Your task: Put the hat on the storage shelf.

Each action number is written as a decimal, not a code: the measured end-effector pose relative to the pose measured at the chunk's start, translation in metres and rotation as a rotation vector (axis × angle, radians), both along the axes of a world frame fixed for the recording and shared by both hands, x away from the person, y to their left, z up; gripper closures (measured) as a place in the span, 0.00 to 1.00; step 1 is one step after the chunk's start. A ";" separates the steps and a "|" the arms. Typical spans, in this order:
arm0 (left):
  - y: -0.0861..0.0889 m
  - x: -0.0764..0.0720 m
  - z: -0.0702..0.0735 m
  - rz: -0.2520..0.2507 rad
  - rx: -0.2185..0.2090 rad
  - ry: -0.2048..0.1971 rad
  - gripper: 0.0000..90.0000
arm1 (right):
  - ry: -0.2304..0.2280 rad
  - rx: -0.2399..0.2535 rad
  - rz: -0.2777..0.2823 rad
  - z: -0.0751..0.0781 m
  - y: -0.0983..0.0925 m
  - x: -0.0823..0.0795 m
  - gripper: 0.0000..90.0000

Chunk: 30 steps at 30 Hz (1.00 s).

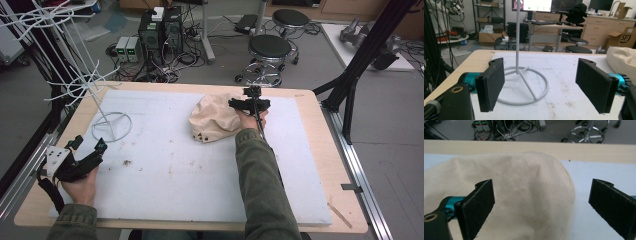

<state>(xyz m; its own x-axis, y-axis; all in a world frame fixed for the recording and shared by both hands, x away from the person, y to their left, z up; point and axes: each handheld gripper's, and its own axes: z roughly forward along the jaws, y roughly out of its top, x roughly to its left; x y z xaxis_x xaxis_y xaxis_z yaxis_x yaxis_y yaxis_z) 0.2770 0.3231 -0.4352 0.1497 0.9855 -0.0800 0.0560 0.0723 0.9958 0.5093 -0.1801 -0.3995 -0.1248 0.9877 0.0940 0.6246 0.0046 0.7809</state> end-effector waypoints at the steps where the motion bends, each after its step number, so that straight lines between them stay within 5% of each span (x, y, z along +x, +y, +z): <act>1: 0.000 0.000 0.000 -0.001 0.000 0.000 0.26 | 0.007 0.002 -0.004 -0.002 -0.001 0.001 0.06; 20: 0.000 0.000 0.000 -0.003 0.003 0.004 0.26 | 0.165 -0.015 -0.060 -0.039 0.010 0.010 0.06; 30: -0.001 0.001 -0.001 -0.007 0.003 0.009 0.26 | 0.173 -0.027 -0.099 -0.042 0.012 0.010 0.18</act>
